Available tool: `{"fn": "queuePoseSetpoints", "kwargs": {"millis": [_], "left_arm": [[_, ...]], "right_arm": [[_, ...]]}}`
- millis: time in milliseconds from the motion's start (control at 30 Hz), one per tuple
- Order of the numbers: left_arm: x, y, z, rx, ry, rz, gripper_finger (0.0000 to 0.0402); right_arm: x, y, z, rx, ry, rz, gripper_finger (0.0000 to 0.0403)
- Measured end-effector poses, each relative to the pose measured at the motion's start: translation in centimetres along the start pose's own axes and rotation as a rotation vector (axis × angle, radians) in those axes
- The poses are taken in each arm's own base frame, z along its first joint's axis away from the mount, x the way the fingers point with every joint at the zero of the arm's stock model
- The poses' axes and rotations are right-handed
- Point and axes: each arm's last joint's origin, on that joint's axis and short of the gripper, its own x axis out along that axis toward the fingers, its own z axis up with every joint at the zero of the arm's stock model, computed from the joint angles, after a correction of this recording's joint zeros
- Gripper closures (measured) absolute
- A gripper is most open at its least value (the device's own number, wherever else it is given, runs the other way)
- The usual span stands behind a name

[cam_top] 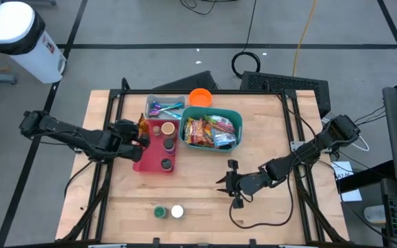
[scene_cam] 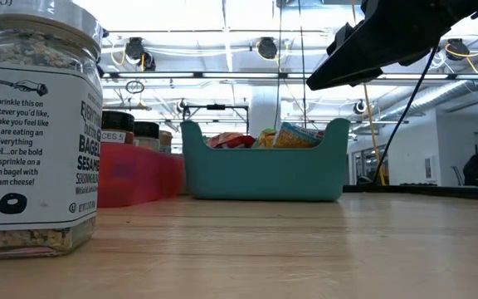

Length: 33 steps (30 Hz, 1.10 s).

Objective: Pick & Place Food Item
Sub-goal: Put the orange spice pack into the red bin, then put the green spice bottle into the red bin

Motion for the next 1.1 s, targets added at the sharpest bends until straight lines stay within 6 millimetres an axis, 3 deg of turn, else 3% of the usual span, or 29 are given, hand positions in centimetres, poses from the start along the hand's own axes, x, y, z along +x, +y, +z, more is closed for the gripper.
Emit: {"fn": "queuePoseSetpoints", "kwargs": {"millis": [200,533,933,1100], "left_arm": [[0.6,-1.2,0.4,0.051,0.001,-0.042,0.0398],[2.7,-2.0,-0.3,0.131,0.082,0.063,0.0395],[3.3,-2.0,-0.4,0.183,0.169,0.057,0.0343],[3.2,-2.0,-0.4,0.179,0.169,0.056,0.0294]], "right_arm": [[0.0,0.0,0.0,0.0,-0.001,0.0,0.0294],[0.0,0.0,0.0,0.001,-0.004,0.001,0.0297],[0.0,0.0,0.1,-0.001,-0.004,0.001,0.0298],[0.0,0.0,0.1,0.009,-0.004,0.002,0.0298]]}}
